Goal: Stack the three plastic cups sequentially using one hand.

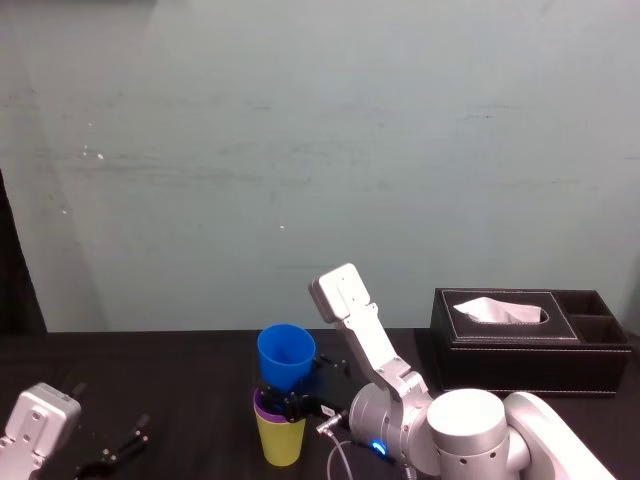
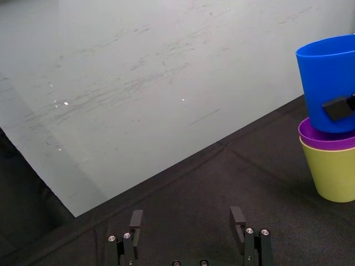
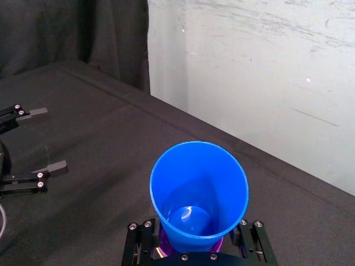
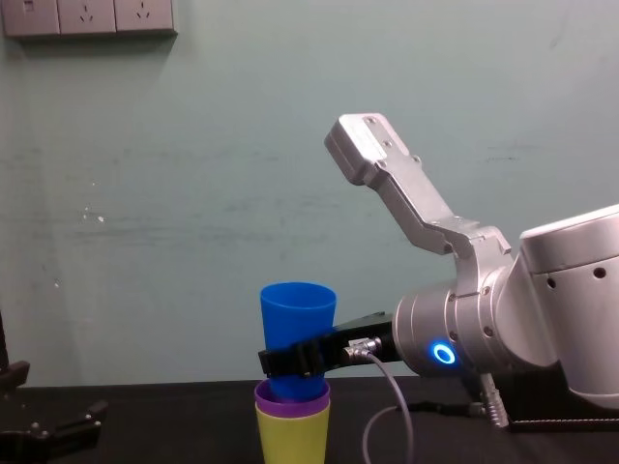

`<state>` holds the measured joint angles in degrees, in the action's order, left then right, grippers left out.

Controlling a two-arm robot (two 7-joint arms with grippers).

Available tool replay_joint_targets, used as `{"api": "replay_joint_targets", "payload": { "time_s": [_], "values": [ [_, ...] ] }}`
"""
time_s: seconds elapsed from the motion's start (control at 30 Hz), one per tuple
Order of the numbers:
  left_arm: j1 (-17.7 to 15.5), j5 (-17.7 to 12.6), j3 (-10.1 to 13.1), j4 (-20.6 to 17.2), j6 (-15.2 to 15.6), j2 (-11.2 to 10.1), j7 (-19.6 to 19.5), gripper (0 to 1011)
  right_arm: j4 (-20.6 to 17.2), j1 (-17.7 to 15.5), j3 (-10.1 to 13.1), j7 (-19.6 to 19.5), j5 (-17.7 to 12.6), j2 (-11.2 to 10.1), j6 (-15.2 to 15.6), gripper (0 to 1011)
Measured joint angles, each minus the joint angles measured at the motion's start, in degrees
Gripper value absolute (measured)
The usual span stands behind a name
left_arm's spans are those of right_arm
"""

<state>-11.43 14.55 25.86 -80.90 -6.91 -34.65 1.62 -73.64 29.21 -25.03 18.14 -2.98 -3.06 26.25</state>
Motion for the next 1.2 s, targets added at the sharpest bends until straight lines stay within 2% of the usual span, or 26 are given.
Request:
{"api": "replay_joint_targets", "payload": {
  "time_s": [1.2],
  "values": [
    [0.0, 0.0, 0.0, 0.0, 0.0, 0.0, 0.0, 1000, 3.68, 1.39, -0.34, 0.34, -0.22, 0.8, -0.29, 689]
  ]
}}
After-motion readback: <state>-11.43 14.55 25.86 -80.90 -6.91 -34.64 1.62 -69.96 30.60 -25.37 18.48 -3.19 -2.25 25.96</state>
